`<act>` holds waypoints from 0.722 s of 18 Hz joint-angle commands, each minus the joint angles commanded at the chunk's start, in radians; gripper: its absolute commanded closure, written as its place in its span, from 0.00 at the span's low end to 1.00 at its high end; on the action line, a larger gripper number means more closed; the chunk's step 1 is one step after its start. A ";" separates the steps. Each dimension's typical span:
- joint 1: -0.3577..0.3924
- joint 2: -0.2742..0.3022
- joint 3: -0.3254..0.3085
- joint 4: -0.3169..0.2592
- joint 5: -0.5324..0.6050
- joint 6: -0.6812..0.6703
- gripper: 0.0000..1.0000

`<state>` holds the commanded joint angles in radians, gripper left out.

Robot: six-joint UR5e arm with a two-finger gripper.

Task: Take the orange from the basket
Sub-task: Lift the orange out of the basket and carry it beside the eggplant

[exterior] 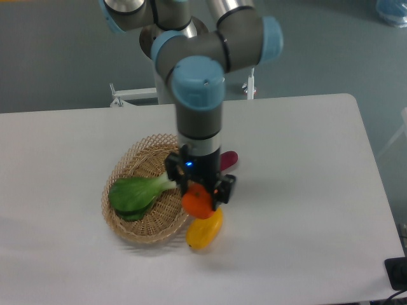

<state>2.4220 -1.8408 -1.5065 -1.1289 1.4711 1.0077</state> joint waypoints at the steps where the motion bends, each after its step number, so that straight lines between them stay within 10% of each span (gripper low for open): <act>1: 0.011 0.000 0.009 -0.006 -0.002 0.009 0.29; 13: 0.083 -0.005 0.014 -0.015 0.000 0.115 0.29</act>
<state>2.5050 -1.8454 -1.4925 -1.1443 1.4711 1.1229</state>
